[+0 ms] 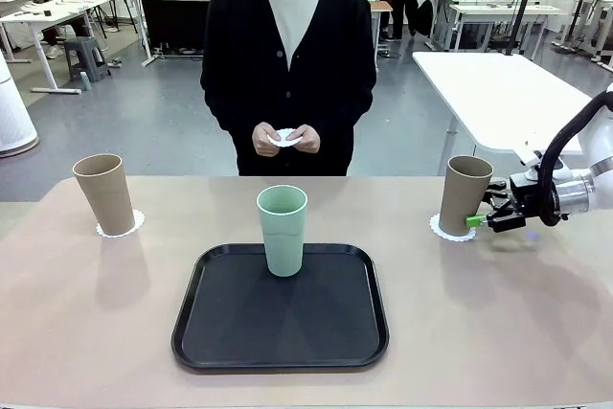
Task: Place coasters on the table and set cups on them.
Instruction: Take one Reusable plastic cup from the Flat Tray and place it on a coaster set by the human.
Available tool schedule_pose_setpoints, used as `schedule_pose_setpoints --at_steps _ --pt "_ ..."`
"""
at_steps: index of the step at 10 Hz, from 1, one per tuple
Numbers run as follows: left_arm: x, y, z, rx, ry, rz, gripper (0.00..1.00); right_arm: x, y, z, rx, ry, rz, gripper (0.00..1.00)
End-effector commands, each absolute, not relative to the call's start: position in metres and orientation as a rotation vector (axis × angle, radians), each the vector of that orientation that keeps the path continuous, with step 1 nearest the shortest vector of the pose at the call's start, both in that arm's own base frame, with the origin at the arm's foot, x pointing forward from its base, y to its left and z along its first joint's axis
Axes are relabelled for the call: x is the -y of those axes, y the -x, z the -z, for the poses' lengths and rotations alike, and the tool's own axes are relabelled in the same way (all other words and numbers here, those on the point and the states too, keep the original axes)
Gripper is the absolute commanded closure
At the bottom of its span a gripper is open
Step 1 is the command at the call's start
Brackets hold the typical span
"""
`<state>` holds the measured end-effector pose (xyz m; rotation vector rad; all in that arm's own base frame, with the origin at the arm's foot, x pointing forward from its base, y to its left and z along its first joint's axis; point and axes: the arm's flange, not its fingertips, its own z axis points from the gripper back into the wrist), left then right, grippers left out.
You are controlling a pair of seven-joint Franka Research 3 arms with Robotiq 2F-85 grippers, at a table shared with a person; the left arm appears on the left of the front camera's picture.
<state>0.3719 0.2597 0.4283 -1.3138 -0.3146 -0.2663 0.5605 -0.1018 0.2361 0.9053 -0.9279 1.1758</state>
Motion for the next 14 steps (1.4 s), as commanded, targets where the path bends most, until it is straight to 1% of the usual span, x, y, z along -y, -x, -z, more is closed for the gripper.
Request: schedule_pose_setpoints --at_steps 1,3,5,6,7,8,10,11,14 --pt "-0.261 -0.371 -0.429 0.317 1.311 0.265 0.0 0.104 -0.558 -0.247 0.869 -0.876 -1.173 0.0" --pt "-0.261 -0.371 -0.429 0.317 1.311 0.265 0.0 0.114 -0.551 -0.254 0.831 -0.854 -1.168 0.0" --pt "-0.261 -0.371 -0.429 0.317 1.311 0.265 0.0 0.129 -0.533 -0.268 0.718 -0.793 -1.136 0.0" --pt "-0.261 -0.371 -0.429 0.317 1.311 0.265 0.0 0.135 -0.519 -0.286 0.633 -0.735 -1.11 0.0" --pt "-0.261 -0.371 -0.429 0.317 1.311 0.265 0.0 0.128 -0.5 -0.312 0.551 -0.709 -1.107 0.0" --pt "-0.261 -0.371 -0.429 0.317 1.311 0.265 0.0 0.105 -0.475 -0.352 0.508 -0.692 -1.132 0.0" --pt "-0.261 -0.371 -0.429 0.317 1.311 0.265 0.0 0.064 -0.443 -0.423 0.437 -0.506 -1.043 0.0" --pt "-0.261 -0.371 -0.429 0.317 1.311 0.265 0.0 0.043 -0.431 -0.45 0.319 -0.4 -0.952 0.0" --pt "-0.261 -0.371 -0.429 0.317 1.311 0.265 0.0 -0.003 -0.414 -0.511 0.118 -0.231 -0.705 0.0"
